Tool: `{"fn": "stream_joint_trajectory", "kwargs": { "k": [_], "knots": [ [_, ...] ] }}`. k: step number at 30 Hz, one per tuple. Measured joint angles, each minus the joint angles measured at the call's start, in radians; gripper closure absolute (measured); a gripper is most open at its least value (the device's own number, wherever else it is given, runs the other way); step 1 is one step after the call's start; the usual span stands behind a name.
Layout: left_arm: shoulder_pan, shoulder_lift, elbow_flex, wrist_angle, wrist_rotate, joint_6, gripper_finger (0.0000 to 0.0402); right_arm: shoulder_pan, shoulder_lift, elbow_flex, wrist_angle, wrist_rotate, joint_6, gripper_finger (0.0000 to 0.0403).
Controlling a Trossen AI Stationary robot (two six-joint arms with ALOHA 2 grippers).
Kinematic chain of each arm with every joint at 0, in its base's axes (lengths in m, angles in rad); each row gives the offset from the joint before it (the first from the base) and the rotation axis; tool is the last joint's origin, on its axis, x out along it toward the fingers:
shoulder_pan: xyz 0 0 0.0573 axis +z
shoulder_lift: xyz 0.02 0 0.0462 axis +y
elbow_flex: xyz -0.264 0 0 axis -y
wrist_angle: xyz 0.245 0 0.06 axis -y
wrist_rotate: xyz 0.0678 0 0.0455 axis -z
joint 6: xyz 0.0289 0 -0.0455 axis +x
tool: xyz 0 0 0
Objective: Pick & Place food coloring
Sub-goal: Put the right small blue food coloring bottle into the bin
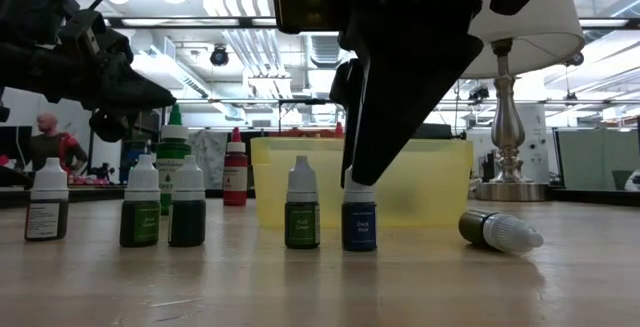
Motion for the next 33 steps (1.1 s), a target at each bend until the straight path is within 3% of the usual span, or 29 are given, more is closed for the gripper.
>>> {"fn": "stream_joint_trajectory", "kwargs": {
  "k": [16,25,33],
  "knots": [
    [0.0,0.0,0.0,0.0,0.0,0.0,0.0401,0.008,0.027,0.0,0.035,-0.023,0.037,0.0215],
    [0.0,0.0,0.0,0.0,0.0,0.0,0.0401,0.008,0.027,0.0,0.035,-0.023,0.037,0.0255],
    [0.0,0.0,0.0,0.0,0.0,0.0,0.0401,0.007,0.027,0.0,0.035,-0.022,0.037,0.0315]
  ]
}}
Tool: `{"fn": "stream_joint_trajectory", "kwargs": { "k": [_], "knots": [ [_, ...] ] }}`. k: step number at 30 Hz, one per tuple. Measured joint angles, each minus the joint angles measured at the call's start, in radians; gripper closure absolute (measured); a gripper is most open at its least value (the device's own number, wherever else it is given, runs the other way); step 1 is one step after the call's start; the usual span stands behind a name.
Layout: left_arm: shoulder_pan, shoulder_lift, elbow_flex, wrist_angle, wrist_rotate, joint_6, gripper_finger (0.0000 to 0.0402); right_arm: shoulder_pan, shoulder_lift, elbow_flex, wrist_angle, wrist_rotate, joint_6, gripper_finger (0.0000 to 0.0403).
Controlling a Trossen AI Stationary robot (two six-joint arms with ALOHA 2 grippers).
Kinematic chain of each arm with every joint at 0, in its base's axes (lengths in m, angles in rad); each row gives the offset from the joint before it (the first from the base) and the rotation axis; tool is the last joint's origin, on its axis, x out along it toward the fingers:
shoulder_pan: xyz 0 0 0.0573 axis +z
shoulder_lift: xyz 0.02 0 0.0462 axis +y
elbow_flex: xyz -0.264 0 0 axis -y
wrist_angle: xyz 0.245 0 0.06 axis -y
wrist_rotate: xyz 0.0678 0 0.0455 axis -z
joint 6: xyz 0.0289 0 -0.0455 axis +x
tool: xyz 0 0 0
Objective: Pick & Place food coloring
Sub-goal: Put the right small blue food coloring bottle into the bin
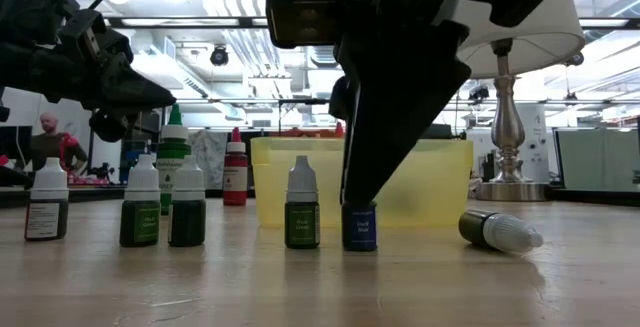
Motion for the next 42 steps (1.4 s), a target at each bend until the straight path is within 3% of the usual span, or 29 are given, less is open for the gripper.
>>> {"fn": "stream_joint_trajectory", "kwargs": {
  "k": [6,14,29,42],
  "knots": [
    [0.0,0.0,0.0,0.0,0.0,0.0,0.0401,0.0,0.0,0.0,0.002,0.002,-0.002,0.0351],
    [0.0,0.0,0.0,0.0,0.0,0.0,0.0401,-0.001,-0.016,0.0,-0.003,-0.002,-0.004,0.0345],
    [0.0,0.0,0.0,0.0,0.0,0.0,0.0401,-0.029,-0.195,0.013,-0.071,-0.006,0.007,0.0348],
    [0.0,0.0,0.0,0.0,0.0,0.0,0.0401,-0.151,-0.297,0.015,-0.172,-0.007,-0.018,0.0348]
  ]
}}
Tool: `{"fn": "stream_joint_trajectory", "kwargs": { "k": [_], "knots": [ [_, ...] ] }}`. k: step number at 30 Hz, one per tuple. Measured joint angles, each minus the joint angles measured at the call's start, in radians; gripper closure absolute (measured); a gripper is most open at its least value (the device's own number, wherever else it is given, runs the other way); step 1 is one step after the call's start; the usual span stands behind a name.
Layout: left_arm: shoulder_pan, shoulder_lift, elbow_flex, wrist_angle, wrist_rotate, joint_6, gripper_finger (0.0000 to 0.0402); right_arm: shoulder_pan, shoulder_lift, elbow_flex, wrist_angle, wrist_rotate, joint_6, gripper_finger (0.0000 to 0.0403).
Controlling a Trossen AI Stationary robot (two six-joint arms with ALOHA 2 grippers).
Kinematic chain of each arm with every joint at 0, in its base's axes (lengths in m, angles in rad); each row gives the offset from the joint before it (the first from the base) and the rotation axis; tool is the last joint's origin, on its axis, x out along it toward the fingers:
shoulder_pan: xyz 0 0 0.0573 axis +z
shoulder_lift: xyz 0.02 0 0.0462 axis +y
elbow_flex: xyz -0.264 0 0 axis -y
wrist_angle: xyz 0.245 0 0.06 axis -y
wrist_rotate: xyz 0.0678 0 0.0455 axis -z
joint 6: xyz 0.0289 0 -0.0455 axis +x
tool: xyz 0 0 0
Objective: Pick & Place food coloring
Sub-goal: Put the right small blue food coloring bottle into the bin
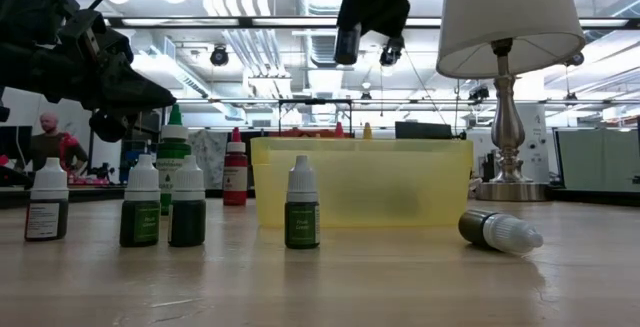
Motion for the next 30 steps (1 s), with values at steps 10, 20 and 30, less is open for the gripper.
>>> {"fn": "stream_joint_trajectory", "kwargs": {
  "k": [10,20,30],
  "knots": [
    [0.0,0.0,0.0,0.0,0.0,0.0,0.0401,-0.095,0.001,-0.026,-0.007,0.016,-0.08,0.0348],
    [0.0,0.0,0.0,0.0,0.0,0.0,0.0401,-0.109,-0.038,-0.159,0.035,0.049,-0.175,0.0348],
    [0.0,0.0,0.0,0.0,0.0,0.0,0.0401,-0.124,-0.138,-0.283,0.06,-0.036,-0.252,0.0348]
  ]
}}
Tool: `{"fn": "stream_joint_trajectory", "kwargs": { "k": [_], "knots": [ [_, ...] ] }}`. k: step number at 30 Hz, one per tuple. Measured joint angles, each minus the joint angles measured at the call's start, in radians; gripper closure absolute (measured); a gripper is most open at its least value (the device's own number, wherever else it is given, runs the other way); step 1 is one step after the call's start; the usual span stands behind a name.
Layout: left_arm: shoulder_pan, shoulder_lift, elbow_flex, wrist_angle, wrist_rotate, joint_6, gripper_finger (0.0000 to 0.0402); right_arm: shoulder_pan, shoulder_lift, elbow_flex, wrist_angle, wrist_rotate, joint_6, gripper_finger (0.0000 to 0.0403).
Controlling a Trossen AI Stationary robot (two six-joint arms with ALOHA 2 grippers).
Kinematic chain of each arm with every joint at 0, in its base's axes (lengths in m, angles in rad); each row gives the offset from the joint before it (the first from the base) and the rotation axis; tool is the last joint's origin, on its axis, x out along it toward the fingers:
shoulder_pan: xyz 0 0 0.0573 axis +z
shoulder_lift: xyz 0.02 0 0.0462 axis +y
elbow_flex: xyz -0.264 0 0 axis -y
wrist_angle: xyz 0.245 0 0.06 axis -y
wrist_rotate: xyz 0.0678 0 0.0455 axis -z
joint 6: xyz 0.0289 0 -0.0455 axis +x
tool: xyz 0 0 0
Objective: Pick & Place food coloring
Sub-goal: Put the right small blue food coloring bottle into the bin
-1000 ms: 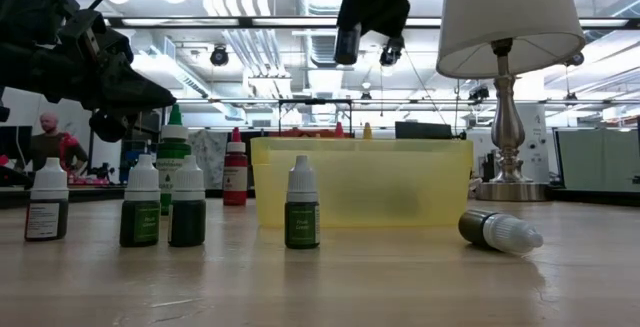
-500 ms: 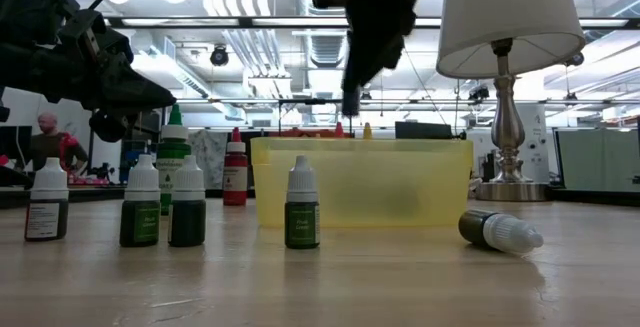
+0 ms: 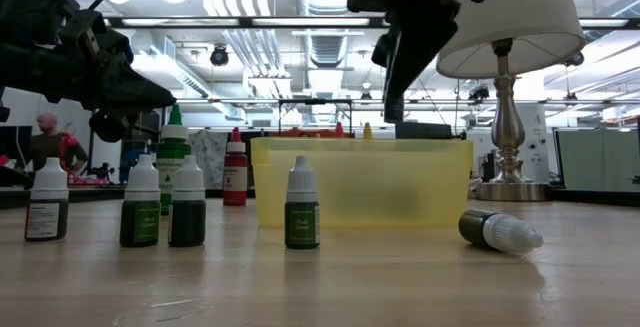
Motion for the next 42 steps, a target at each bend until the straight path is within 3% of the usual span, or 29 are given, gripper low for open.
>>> {"fn": "stream_joint_trajectory", "kwargs": {
  "k": [13,32,42],
  "knots": [
    [0.0,0.0,0.0,0.0,0.0,0.0,0.0401,-0.037,0.035,0.002,-0.008,-0.096,-0.069,0.0348],
    [0.0,0.0,0.0,0.0,0.0,0.0,0.0401,-0.056,0.134,0.021,0.033,-0.098,-0.113,0.0348],
    [0.0,0.0,0.0,0.0,0.0,0.0,0.0401,-0.065,0.158,0.019,0.06,0.006,-0.113,0.0348]
  ]
}}
